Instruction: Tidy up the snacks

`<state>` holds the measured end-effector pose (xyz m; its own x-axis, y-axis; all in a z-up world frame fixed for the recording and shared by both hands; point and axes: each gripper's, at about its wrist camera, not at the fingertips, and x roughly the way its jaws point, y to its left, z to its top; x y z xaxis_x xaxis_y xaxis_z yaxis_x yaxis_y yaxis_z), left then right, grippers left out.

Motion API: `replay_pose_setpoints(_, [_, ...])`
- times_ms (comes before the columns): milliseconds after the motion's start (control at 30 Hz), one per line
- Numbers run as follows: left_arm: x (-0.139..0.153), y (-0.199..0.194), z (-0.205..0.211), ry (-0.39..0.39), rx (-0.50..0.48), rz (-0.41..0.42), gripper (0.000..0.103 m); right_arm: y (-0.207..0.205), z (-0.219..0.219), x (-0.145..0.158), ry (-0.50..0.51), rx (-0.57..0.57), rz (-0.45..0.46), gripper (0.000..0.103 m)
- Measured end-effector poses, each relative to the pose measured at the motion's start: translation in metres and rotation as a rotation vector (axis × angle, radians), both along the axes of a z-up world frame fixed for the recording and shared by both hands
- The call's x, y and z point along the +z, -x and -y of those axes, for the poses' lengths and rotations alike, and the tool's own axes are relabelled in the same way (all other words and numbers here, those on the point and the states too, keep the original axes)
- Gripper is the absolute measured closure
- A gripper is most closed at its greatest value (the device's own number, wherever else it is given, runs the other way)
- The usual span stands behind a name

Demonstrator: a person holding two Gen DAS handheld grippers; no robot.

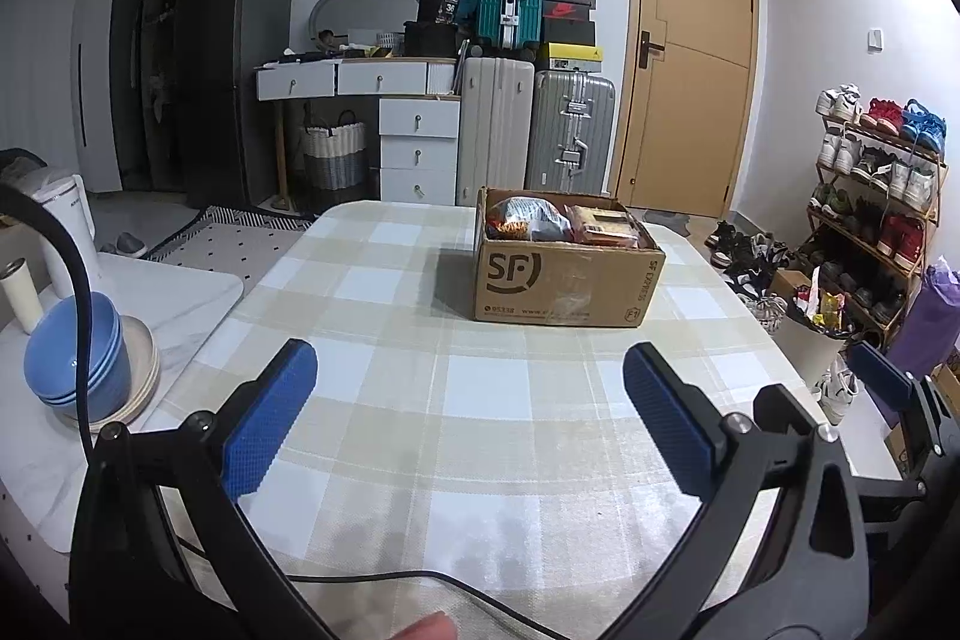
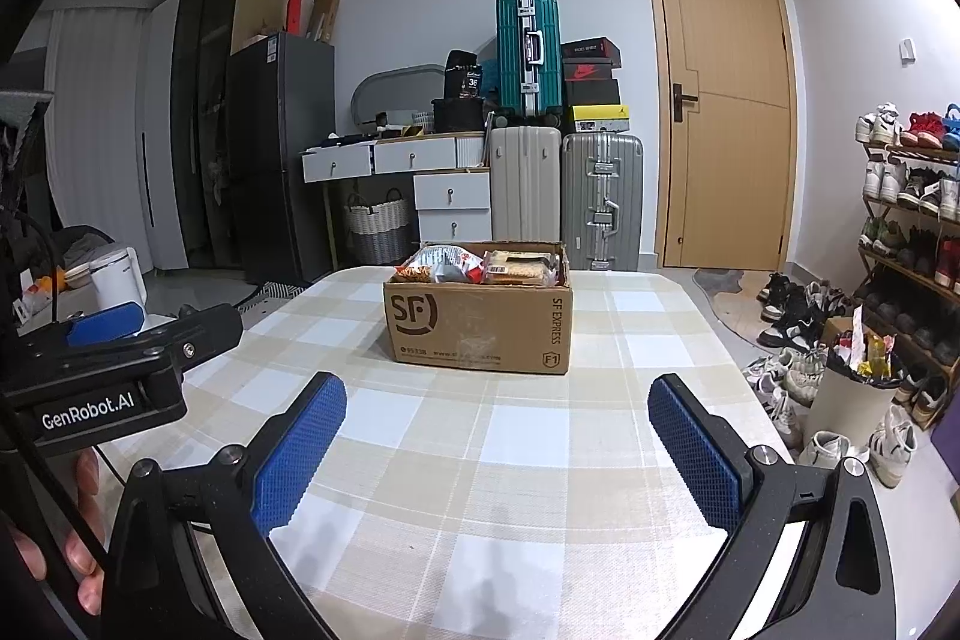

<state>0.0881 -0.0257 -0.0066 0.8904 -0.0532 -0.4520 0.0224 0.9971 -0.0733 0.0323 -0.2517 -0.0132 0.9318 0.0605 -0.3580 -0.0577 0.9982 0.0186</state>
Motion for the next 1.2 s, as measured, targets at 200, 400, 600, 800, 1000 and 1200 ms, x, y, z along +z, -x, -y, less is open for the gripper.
replay_pose_setpoints(200, [0.0,0.005,0.002,-0.006,0.005,0.005,0.001,0.0,-0.001,-0.001,-0.002,0.0,0.0,0.0])
replay_pose_setpoints(400, [0.001,0.01,0.003,-0.012,0.002,0.019,0.001,0.0,-0.001,-0.001,-0.004,0.001,0.0,0.0])
replay_pose_setpoints(600, [0.001,0.011,0.004,-0.024,0.0,0.023,0.001,0.001,-0.002,-0.001,-0.001,0.0,-0.001,0.0])
replay_pose_setpoints(800, [0.002,0.013,0.005,-0.021,0.001,0.025,0.001,0.002,-0.003,-0.001,0.0,0.0,0.0,0.0])
replay_pose_setpoints(1000, [0.001,0.013,0.005,-0.018,-0.008,0.017,0.001,0.002,-0.003,-0.001,-0.004,0.0,-0.001,0.0])
replay_pose_setpoints(1200, [0.002,0.014,0.007,-0.033,-0.016,0.028,0.001,0.002,-0.004,-0.002,-0.002,-0.001,0.0,0.0])
